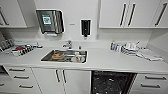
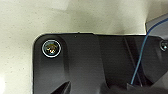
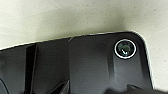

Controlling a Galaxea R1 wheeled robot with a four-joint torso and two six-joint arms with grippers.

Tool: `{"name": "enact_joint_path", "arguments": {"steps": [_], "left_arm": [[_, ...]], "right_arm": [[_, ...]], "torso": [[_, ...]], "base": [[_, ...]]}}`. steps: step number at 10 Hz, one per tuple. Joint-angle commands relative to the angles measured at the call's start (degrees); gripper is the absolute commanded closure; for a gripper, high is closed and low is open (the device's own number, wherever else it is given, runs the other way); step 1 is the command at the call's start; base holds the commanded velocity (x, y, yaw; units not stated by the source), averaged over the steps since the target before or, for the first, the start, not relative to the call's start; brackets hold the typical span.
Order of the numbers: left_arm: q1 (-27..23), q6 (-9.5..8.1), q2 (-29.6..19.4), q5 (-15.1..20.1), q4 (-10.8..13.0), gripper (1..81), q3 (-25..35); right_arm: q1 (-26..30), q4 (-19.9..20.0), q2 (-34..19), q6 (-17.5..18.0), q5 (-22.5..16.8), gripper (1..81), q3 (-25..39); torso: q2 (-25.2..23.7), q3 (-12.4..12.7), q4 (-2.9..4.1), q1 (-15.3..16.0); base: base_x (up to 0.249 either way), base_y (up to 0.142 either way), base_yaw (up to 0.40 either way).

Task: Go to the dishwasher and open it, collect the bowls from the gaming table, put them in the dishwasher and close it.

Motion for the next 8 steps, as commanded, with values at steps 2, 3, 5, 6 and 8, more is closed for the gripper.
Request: {"name": "enact_joint_path", "arguments": {"steps": [2,3,5,6,8], "left_arm": [[-2.14,0.14,-0.27,3.14,-0.1,1.0,-0.02],[-2.14,0.22,-0.27,3.14,-0.19,1.0,-0.02],[-2.06,0.13,-0.27,3.14,-0.19,1.0,-0.11],[-1.89,0.22,-0.27,3.14,-0.19,1.0,-0.11],[-1.88,0.22,-0.27,3.14,-0.19,1.0,-0.11]], "right_arm": [[2.36,-0.36,-0.31,0.07,-2.48,1.0,0.09],[2.27,-0.28,-0.31,0.07,-2.48,1.0,0.09],[2.09,-0.28,-0.31,0.07,-2.39,1.0,0.17],[2.09,-0.28,-0.31,0.07,-2.39,1.0,0.17],[2.09,-0.36,-0.31,0.07,-2.39,1.0,0.26]], "torso": [[7.39,2.42,0.0,-4.79],[9.31,3.3,0.0,-6.01],[12.85,5.54,0.0,-8.28],[14.75,6.61,0.0,-9.51],[18.88,9.17,0.0,-12.22]], "base": [[0.0,0.0,0.0],[0.0,0.0,0.0],[0.0,0.0,0.0],[0.0,0.0,0.0],[0.0,0.0,0.0]]}}
